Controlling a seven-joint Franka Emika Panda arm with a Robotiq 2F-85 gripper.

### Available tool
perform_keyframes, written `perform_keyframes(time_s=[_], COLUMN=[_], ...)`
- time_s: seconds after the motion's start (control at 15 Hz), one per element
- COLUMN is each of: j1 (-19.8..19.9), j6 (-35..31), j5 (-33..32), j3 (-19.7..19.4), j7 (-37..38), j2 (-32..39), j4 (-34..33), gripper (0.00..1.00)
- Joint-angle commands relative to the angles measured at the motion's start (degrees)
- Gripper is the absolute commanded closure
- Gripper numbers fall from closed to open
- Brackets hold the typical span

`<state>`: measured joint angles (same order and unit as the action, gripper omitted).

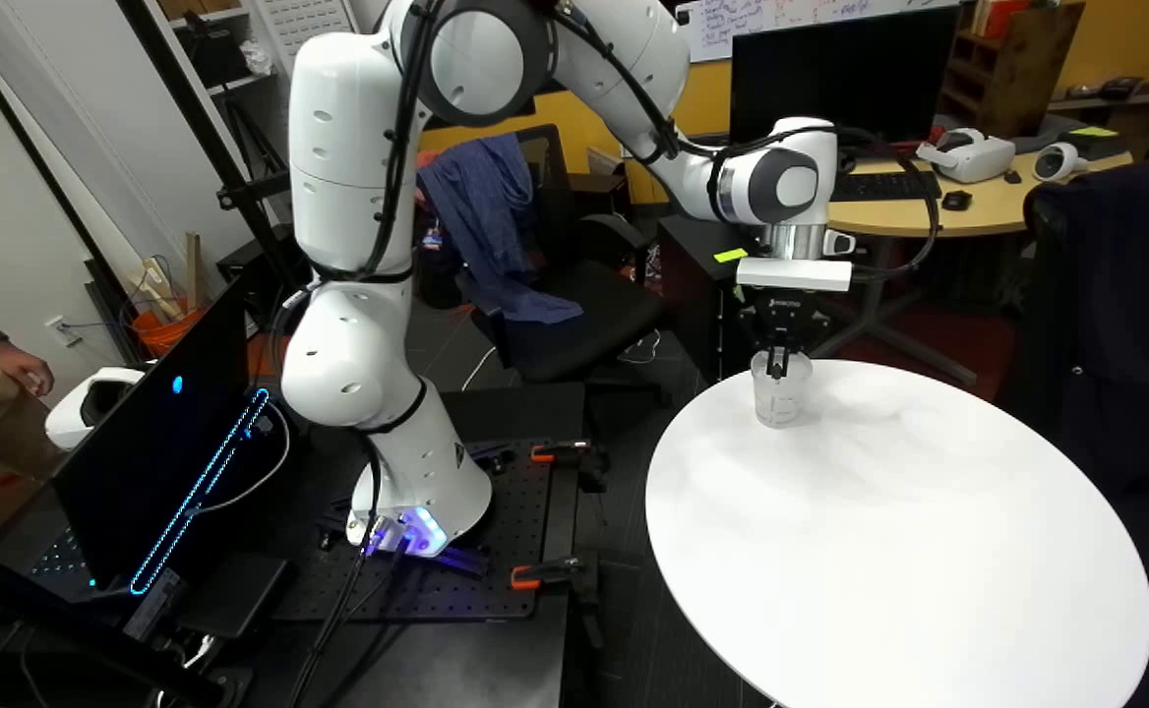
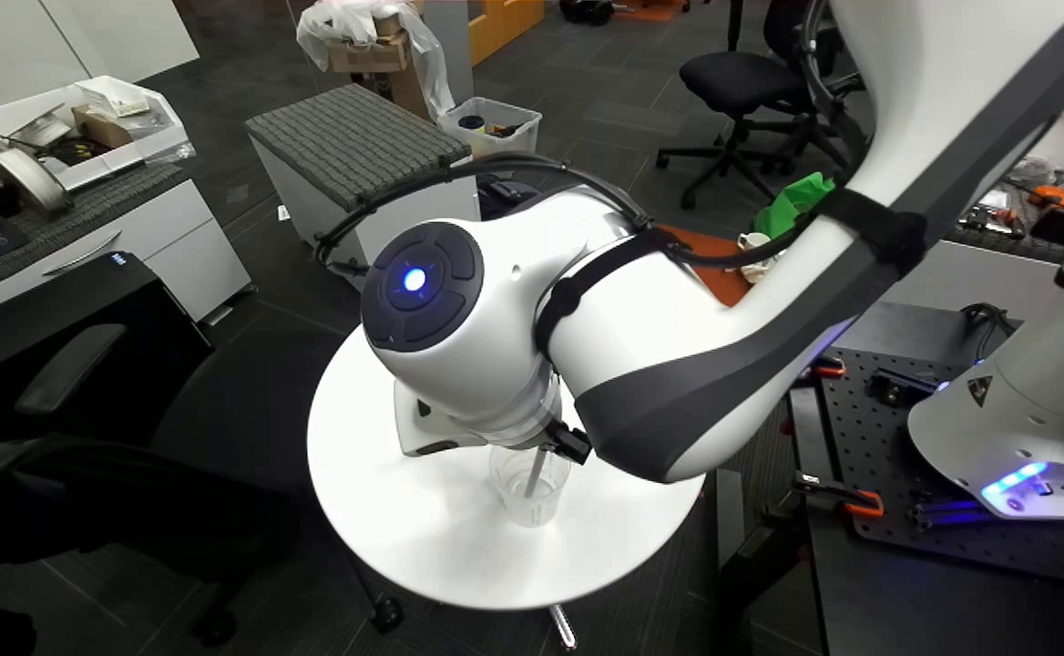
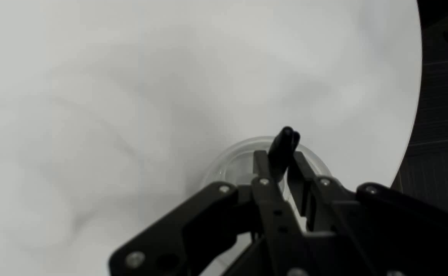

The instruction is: Put the black marker on the table

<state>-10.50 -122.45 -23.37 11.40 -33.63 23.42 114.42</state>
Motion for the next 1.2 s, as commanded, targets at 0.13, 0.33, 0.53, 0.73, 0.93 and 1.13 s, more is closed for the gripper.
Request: perform_keyframes(time_s=[0.13, 0.33, 0.53, 0.73, 0.93, 1.13], j1=[-1.56, -2.08, -2.27, -2.16, -1.59, -0.87], j6=[6.36, 7.73, 7.98, 6.94, 5.7, 4.42], j5=[-0.93, -1.3, -1.66, -2.46, -2.7, -2.4], j3=[0.29, 0.38, 0.3, 0.1, -0.17, -0.68], j7=[1.86, 2.32, 3.18, 5.32, 7.39, 9.05], j2=[-5.11, -6.95, -9.02, -10.98, -12.78, -14.36], j4=[0.85, 1.21, 2.07, 3.25, 4.37, 5.65], gripper=[0.96, 0.96, 0.96, 0.96, 0.96, 0.96])
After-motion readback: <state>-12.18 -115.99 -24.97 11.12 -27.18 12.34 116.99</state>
